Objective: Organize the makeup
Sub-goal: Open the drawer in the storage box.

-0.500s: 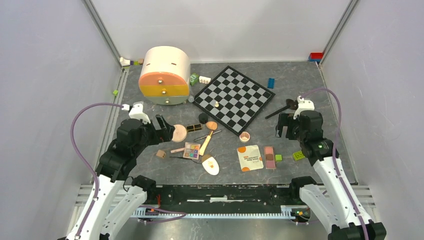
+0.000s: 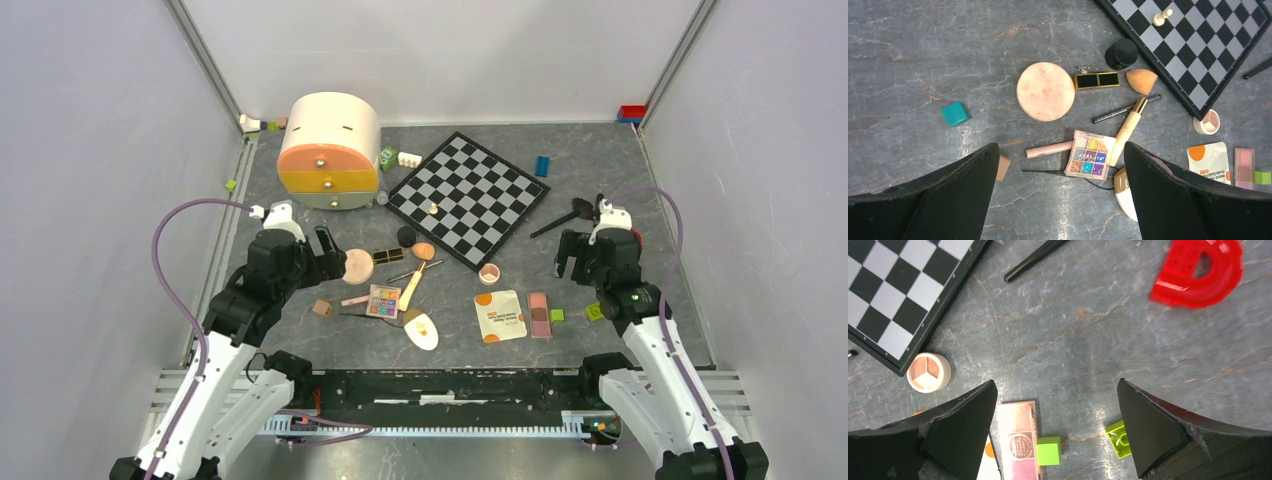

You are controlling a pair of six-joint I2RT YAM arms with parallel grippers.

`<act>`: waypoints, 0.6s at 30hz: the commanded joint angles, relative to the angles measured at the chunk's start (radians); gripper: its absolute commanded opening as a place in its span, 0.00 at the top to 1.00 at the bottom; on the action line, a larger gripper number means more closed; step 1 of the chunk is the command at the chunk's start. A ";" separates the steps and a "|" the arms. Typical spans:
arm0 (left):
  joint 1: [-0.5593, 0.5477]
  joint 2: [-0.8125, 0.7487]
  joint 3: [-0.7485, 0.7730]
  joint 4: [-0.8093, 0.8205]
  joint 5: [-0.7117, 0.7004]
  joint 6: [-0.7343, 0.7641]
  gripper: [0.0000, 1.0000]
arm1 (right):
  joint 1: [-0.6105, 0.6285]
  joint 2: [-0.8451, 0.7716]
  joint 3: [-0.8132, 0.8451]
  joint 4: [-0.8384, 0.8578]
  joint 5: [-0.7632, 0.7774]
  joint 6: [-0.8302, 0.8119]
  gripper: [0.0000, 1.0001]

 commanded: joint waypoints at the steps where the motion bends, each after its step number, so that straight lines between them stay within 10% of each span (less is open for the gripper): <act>1: -0.001 0.011 0.016 0.006 -0.038 -0.049 0.00 | -0.001 0.000 -0.115 0.103 -0.095 0.080 0.03; 18: -0.002 0.032 0.010 0.071 0.036 -0.082 0.00 | 0.223 0.095 -0.166 0.334 -0.136 0.195 0.02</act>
